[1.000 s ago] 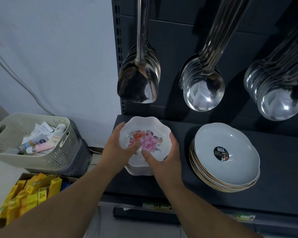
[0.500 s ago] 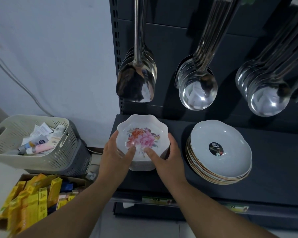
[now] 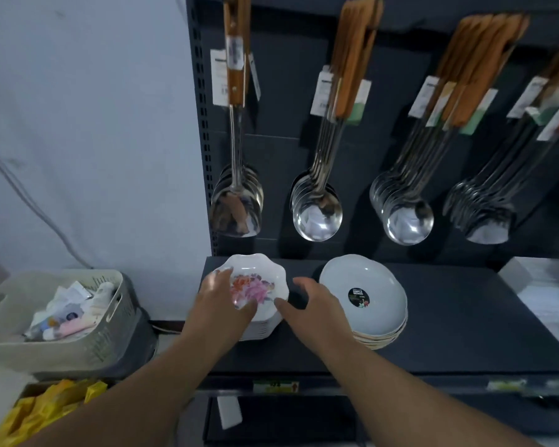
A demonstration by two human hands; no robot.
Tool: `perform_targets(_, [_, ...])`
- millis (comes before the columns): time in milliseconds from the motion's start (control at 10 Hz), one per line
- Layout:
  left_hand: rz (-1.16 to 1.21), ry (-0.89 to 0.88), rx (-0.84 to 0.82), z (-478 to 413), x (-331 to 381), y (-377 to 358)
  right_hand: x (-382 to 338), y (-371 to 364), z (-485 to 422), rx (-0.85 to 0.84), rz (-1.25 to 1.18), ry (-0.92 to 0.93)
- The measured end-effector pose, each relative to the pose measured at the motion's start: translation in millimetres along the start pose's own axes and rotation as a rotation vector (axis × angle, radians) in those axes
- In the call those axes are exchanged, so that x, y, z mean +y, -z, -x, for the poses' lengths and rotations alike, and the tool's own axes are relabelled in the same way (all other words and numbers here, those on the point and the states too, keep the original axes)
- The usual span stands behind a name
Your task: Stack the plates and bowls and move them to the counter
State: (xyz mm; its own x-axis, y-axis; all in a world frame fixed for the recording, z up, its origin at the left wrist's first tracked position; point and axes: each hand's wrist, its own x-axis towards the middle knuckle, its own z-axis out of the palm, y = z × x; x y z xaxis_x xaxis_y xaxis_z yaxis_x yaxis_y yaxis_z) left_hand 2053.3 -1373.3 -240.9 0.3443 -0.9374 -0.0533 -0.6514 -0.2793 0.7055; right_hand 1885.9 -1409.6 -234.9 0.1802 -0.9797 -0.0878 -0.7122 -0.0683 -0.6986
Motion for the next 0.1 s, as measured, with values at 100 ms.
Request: perform_targets(100, [-0.106,-0.056,0.014,5.9,20.6,12.6,-14.6,26.9,12.9,0.024,0.079,0.014])
